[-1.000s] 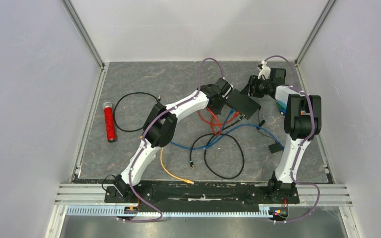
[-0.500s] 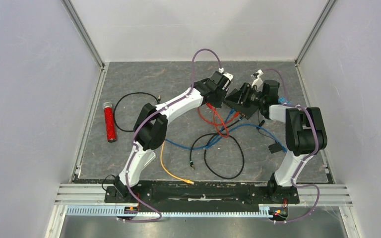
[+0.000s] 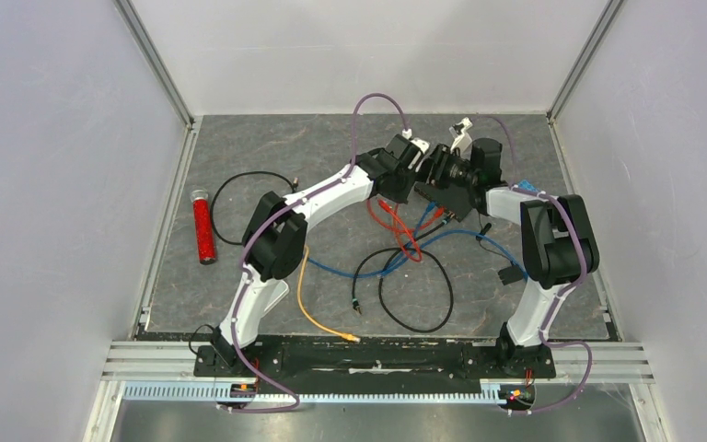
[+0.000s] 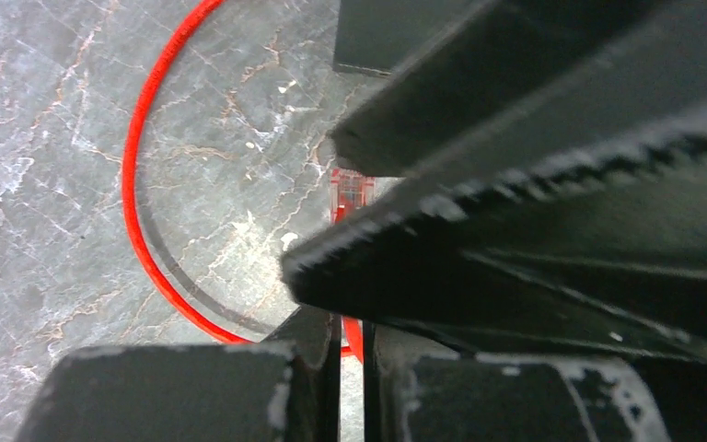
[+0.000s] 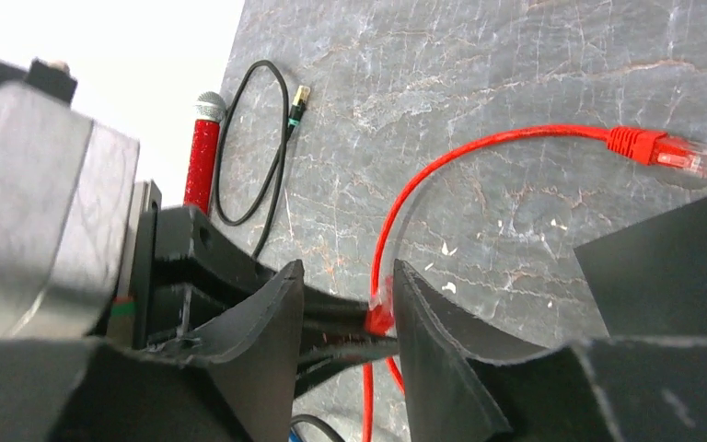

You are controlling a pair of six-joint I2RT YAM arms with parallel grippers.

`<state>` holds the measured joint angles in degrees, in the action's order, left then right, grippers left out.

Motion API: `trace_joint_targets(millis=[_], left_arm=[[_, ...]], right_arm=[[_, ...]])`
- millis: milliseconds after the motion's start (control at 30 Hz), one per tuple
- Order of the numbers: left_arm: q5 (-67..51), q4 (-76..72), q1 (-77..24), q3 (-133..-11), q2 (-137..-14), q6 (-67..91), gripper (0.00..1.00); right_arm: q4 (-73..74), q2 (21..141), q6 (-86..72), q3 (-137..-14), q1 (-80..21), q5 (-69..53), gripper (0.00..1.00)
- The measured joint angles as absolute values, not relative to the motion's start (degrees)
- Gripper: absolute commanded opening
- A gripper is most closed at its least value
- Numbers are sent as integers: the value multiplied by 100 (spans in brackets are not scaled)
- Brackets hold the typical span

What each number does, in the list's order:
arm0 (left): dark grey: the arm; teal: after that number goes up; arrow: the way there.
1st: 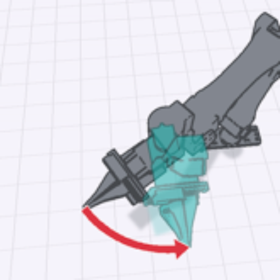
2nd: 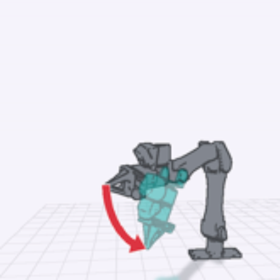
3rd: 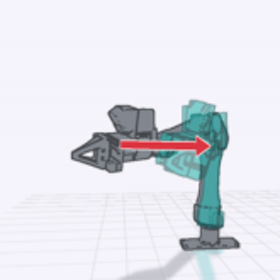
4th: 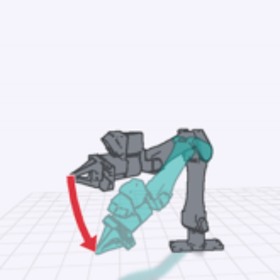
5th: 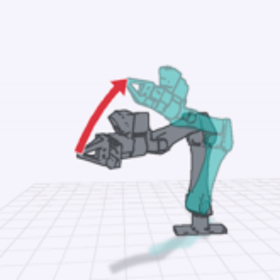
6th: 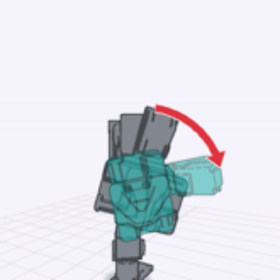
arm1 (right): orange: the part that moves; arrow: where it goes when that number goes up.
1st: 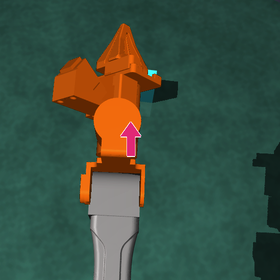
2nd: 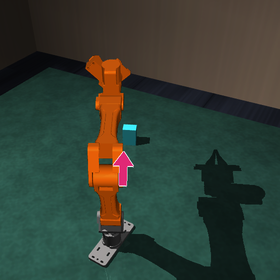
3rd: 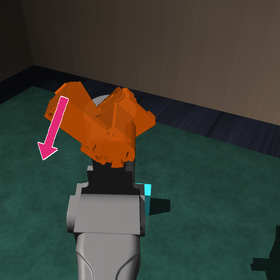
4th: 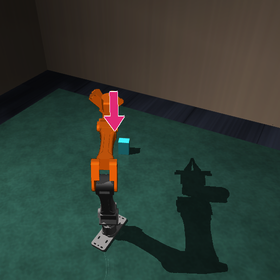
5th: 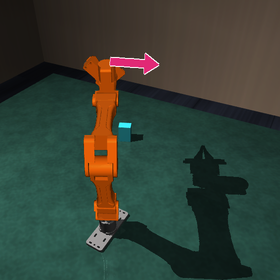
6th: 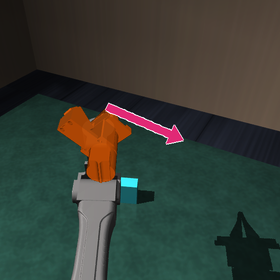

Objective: Insert the plug into the switch port
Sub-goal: Insert the connector into the switch port.

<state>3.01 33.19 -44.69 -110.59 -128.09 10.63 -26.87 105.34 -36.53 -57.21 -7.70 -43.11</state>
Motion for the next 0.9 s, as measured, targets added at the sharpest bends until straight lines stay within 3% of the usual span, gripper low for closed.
trace_joint_targets(millis=[267,367,600,667,833,900], left_arm=[[239,3256,-4501,-10860,-12707,1063,2],[222,3234,-4508,-10787,-12693,1066,2],[180,3116,-4512,-10669,-12619,1068,2],[183,3068,-4510,-10665,-12571,1068,2],[161,2980,-4512,-10645,-12521,1070,4],[165,2978,-4510,-10624,-12519,1070,10]], right_arm=[[-2475,10678,-3538,-5896,-880,-4178,35],[-2231,10678,-3417,-5902,-884,-4108,29],[-1820,10680,-3310,-5946,-893,-4091,42],[-1671,10680,-3256,-5977,-910,-4060,34],[-1638,10663,-3256,-5994,-926,-4121,1],[-1706,10645,-3267,-5972,-954,-4115,0]])
